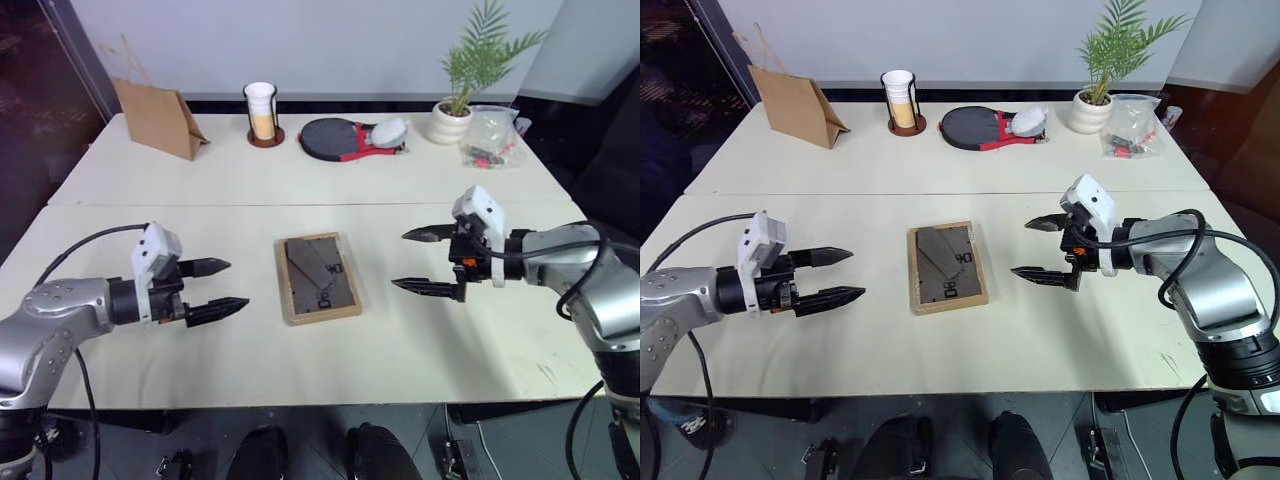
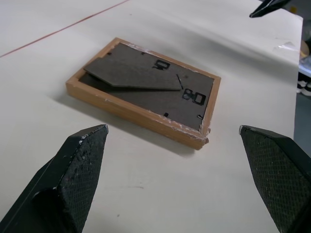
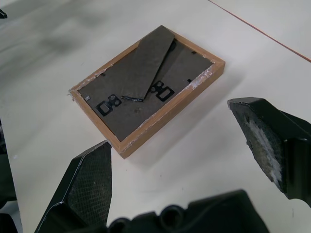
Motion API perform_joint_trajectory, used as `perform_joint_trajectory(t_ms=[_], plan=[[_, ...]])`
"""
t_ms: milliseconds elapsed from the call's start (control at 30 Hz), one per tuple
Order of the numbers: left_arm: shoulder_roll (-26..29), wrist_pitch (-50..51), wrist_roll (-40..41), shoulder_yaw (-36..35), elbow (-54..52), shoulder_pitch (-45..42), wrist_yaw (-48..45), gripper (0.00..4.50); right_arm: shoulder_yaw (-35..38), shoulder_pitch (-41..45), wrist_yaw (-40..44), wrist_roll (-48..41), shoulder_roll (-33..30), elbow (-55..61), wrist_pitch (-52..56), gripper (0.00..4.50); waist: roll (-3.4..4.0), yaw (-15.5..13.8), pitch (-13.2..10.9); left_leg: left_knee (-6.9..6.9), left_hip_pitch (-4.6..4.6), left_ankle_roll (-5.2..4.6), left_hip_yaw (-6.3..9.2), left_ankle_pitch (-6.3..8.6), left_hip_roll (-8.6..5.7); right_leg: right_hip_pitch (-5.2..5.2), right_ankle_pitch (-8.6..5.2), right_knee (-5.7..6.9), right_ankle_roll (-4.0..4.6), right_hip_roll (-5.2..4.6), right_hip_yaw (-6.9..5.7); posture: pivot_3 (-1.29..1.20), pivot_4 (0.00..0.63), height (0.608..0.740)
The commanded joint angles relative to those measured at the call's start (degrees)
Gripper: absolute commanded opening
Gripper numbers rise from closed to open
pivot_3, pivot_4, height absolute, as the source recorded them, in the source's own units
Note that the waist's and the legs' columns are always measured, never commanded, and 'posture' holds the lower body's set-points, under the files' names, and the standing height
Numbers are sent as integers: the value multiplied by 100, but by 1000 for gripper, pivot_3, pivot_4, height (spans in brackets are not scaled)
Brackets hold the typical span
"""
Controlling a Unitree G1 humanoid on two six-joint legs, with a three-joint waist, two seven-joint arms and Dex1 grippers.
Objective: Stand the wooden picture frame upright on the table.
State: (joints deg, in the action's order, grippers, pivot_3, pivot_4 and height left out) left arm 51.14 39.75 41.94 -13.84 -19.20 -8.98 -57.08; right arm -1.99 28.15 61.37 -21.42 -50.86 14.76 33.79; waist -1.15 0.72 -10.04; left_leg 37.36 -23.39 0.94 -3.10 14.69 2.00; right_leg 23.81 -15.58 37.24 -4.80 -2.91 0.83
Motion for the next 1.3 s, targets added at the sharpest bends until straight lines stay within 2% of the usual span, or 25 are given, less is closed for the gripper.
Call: perform_joint_trajectory(t_ms=[33, 233, 767, 1033, 1100, 1133, 1167, 1200, 1300], plan=[[20, -27, 38, -224, -113, -46, 103, 4500, 49, 29, -52, 15, 25, 148, -117, 4458, 0, 0, 0, 0, 0, 0, 0, 0, 0, 0, 0, 0, 0, 0, 0, 0, 150, 740], [-39, 221, 350, -373, -349, 4, 306, 4500, 65, 27, -92, -16, 70, 159, -95, 4458, 0, 2, 0, 0, 0, 0, 1, 0, 0, 0, 0, 0, 0, 0, 0, 0, 150, 740], [-52, 151, 210, -171, -385, 80, 394, 4500, 62, -58, -187, -26, 156, 144, -14, 4458, 0, 0, 0, 1, 0, 0, 0, 0, -1, -1, 0, 1, 0, 0, 0, 0, 150, 740], [-19, 36, -11, -64, -89, -164, 355, 4500, 92, -42, -365, 57, 226, 86, -52, 4458, 0, 4, 0, 1, 1, 0, 0, 0, -4, -1, 0, 1, 0, 2, 0, 0, 150, 740], [-73, -104, -304, 57, 47, -222, 505, 3957, 39, 38, -532, 161, 299, -32, -12, 4500, 0, 2, 0, 1, 1, 0, 0, 0, -5, -1, 0, 1, 0, 2, 0, 0, 150, 740], [-100, -190, -450, 124, 100, -238, 565, 3663, 3, 86, -649, 240, 357, -113, -9, 4241, 0, 1, 0, 1, 1, 0, 0, 0, -6, 0, 0, 2, 0, 2, 0, 0, 150, 740], [-126, -260, -565, 178, 144, -251, 613, 3178, -30, 128, -759, 308, 419, -182, 11, 3967, -1, 5, 0, 1, 1, 0, 0, 0, -7, -1, 0, 2, 0, 2, 0, 0, 150, 740], [-149, -314, -650, 221, 178, -269, 649, 2681, -60, 158, -830, 360, 471, -229, 25, 3629, -1, 7, 1, 2, 1, 0, -1, 0, -9, -2, 0, 2, 0, 3, 0, 0, 150, 740], [-338, -448, -997, 465, 250, -346, 906, 1120, -276, 148, -1085, 640, 665, -341, -89, 2117, -1, 0, 1, 4, 0, 0, -2, 0, -8, -1, 1, 1, 0, 2, 1, 0, 150, 740]])
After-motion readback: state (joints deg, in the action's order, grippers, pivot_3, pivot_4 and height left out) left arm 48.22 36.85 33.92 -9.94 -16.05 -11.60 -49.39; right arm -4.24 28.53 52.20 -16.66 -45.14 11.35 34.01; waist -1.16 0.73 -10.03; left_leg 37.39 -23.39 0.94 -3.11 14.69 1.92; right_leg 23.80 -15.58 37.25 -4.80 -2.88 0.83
